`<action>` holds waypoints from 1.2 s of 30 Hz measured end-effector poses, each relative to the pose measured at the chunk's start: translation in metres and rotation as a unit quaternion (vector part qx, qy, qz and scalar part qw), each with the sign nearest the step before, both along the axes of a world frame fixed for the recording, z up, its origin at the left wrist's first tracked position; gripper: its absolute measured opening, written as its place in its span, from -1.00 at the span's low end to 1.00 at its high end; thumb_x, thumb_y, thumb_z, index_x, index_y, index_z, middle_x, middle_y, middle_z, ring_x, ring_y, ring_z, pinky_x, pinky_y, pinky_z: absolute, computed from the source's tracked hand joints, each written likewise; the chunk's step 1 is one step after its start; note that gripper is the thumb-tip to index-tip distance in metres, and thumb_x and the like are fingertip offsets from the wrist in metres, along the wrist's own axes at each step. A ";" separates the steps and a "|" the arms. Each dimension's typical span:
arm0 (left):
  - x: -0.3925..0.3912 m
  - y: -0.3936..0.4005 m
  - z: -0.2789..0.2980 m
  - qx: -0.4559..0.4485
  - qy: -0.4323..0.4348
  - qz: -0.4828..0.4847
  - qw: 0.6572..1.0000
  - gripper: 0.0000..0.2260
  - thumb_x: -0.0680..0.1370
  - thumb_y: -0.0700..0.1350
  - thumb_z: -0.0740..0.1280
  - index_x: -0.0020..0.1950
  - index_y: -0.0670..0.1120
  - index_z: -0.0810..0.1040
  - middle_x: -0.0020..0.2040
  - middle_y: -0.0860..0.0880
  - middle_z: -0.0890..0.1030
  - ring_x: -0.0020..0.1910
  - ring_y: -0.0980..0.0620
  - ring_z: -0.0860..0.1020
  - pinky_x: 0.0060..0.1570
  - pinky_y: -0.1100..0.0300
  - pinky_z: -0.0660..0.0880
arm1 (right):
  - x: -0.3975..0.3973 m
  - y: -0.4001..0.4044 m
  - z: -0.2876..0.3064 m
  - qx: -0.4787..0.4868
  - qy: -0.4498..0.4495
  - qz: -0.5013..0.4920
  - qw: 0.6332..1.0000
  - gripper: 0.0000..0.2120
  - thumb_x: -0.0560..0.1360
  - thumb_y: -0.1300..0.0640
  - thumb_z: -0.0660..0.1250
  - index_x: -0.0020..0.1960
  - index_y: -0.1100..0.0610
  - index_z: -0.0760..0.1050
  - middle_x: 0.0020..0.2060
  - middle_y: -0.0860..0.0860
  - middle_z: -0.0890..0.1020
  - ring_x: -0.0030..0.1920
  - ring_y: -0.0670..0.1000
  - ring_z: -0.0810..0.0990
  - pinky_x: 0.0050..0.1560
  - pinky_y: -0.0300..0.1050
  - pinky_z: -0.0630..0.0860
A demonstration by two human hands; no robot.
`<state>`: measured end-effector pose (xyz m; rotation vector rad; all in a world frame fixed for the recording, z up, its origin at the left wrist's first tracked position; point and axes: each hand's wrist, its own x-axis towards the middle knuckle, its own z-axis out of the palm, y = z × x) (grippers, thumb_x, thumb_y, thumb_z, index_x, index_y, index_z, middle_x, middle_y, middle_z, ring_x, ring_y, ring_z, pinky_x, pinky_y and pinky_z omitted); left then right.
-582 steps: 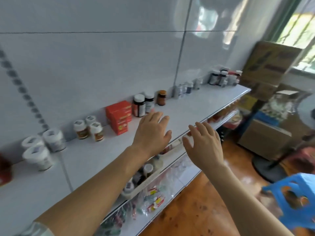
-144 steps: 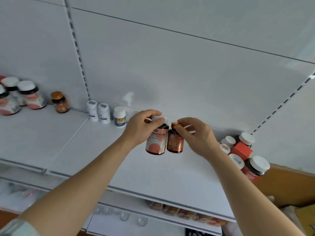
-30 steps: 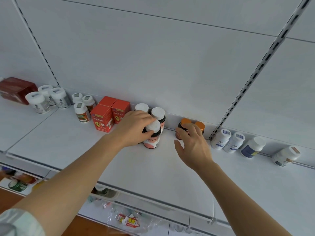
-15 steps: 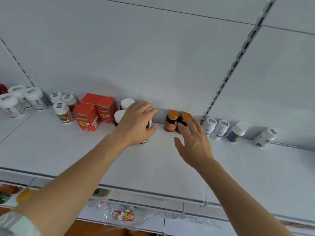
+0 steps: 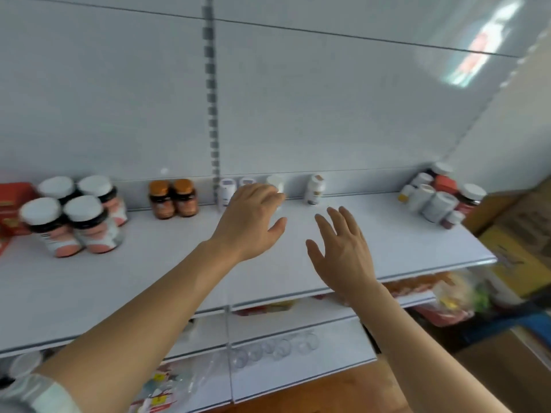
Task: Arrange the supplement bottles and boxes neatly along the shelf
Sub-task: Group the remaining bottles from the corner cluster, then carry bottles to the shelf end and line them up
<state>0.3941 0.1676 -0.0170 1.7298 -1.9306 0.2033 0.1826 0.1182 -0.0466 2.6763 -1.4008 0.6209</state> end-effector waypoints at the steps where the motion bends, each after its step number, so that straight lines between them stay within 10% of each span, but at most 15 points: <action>1: -0.025 -0.008 0.000 0.005 0.003 -0.005 1.000 -0.62 0.52 0.06 0.25 0.24 -0.12 0.56 0.19 -0.06 0.58 0.24 -0.11 0.49 0.29 0.00 0.38 | -0.026 -0.004 0.001 0.000 0.003 -0.010 1.000 -0.49 0.54 -0.04 0.32 0.40 0.20 0.42 0.39 0.22 0.44 0.47 0.28 0.28 0.41 0.21 0.34; 14: -0.269 -0.102 0.003 0.065 0.004 -0.086 0.994 -0.54 0.54 0.10 0.19 0.34 -0.12 0.52 0.29 -0.08 0.56 0.30 -0.09 0.47 0.33 0.00 0.34 | -0.274 -0.056 0.010 0.052 0.024 -0.135 0.989 -0.45 0.59 -0.09 0.21 0.49 0.15 0.31 0.45 0.15 0.38 0.51 0.21 0.21 0.48 0.17 0.24; 36: -0.369 -0.311 -0.045 0.141 -0.024 -0.044 0.989 -0.51 0.58 0.03 0.26 0.50 -0.05 0.31 0.33 -0.11 0.38 0.21 -0.19 0.43 0.15 -0.05 0.46 | -0.335 -0.265 -0.034 0.146 0.057 -0.076 0.985 -0.47 0.60 0.02 0.21 0.52 0.04 0.16 0.28 0.09 0.47 0.21 0.18 0.46 0.16 0.01 0.47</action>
